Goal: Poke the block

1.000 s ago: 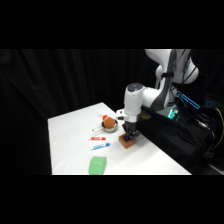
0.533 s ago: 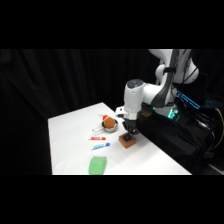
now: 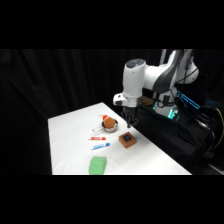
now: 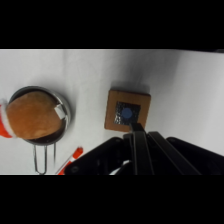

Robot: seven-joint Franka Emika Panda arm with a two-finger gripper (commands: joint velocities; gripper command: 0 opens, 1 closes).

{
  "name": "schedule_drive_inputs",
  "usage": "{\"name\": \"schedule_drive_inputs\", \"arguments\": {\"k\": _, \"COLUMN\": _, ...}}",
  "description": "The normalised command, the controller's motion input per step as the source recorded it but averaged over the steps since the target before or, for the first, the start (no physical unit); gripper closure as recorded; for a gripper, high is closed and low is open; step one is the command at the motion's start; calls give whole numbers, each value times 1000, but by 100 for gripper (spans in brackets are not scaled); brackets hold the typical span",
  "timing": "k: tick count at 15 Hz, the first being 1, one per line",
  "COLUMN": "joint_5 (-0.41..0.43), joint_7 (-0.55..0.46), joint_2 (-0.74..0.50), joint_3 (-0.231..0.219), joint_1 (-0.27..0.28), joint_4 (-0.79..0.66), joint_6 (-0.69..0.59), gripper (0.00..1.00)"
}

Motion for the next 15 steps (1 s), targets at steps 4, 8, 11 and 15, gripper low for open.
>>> {"name": "schedule_drive_inputs", "arguments": {"k": 4, "joint_5": 123, "joint_7": -115, "joint_2": -315, "joint_3": 76, "joint_1": -90, "joint_4": 106, "joint_6": -363, "gripper": 54}}
{"name": "schedule_drive_inputs", "arguments": {"k": 8, "joint_5": 123, "joint_7": -132, "joint_2": -278, "joint_3": 73, "joint_1": -89, "joint_4": 106, "joint_6": -344, "gripper": 21}}
{"name": "schedule_drive_inputs", "arguments": {"k": 11, "joint_5": 129, "joint_7": -133, "joint_2": -212, "joint_3": 81, "joint_1": -79, "joint_4": 143, "joint_6": -336, "gripper": 0}}
{"name": "schedule_drive_inputs", "arguments": {"k": 15, "joint_5": 126, "joint_7": -84, "joint_2": -112, "joint_3": 79, "joint_1": -90, "joint_4": 206, "joint_6": -299, "gripper": 0}}
